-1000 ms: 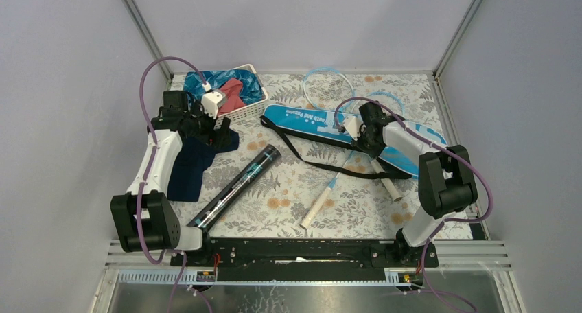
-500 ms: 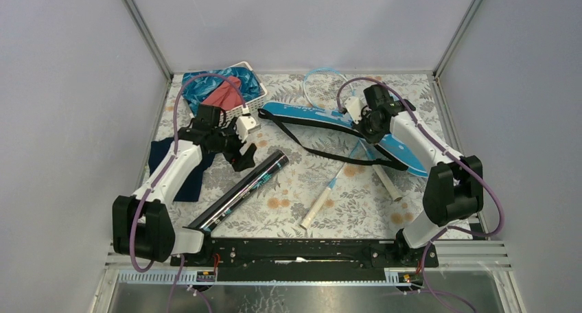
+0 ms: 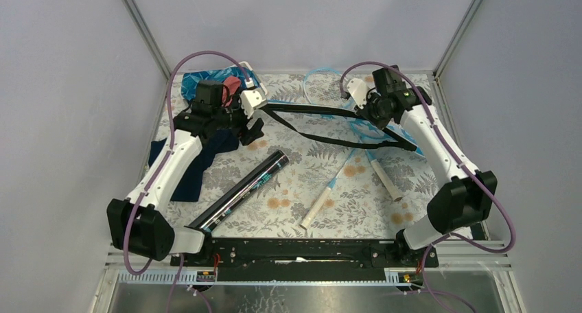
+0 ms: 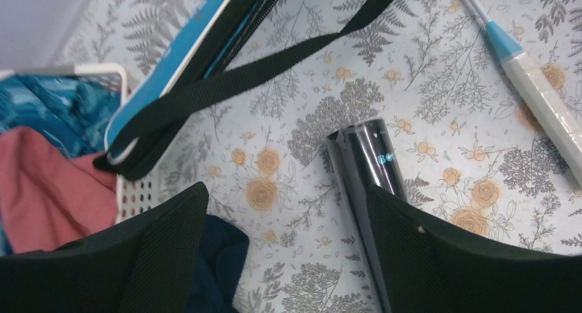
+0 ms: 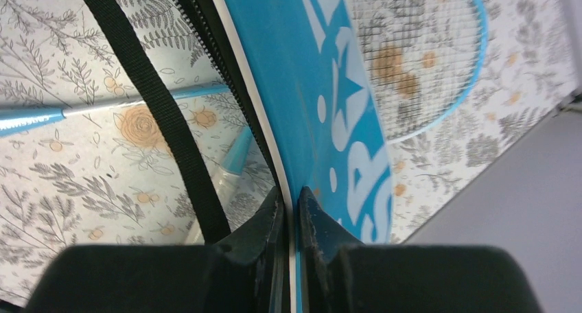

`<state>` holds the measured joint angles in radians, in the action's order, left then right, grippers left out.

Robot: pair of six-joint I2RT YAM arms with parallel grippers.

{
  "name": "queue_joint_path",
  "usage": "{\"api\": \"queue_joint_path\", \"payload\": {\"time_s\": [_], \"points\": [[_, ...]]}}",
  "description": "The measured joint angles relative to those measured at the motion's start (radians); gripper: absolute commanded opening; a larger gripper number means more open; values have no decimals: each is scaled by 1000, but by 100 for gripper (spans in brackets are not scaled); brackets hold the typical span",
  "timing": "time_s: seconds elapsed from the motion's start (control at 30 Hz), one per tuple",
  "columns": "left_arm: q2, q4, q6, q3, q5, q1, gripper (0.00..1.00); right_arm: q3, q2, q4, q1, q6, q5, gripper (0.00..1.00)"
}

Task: Pack up the badminton gear
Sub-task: Pick up the racket bag from the center of the board.

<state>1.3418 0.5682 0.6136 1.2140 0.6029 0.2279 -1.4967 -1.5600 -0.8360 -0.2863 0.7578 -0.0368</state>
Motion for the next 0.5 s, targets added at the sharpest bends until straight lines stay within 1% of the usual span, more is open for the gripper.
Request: {"api": "queue_joint_path", "payload": {"time_s": [0.2, 0.37, 0.5], "points": [[3, 15, 10, 144, -4, 83, 85, -57, 74, -91, -22, 127, -45, 0], [10, 38, 34, 280, -38, 146, 85, -156, 81, -163, -58, 242, -99, 0], [35, 90, 62, 398, -48, 187, 85, -185, 80, -182, -108, 303, -122, 0]]}}
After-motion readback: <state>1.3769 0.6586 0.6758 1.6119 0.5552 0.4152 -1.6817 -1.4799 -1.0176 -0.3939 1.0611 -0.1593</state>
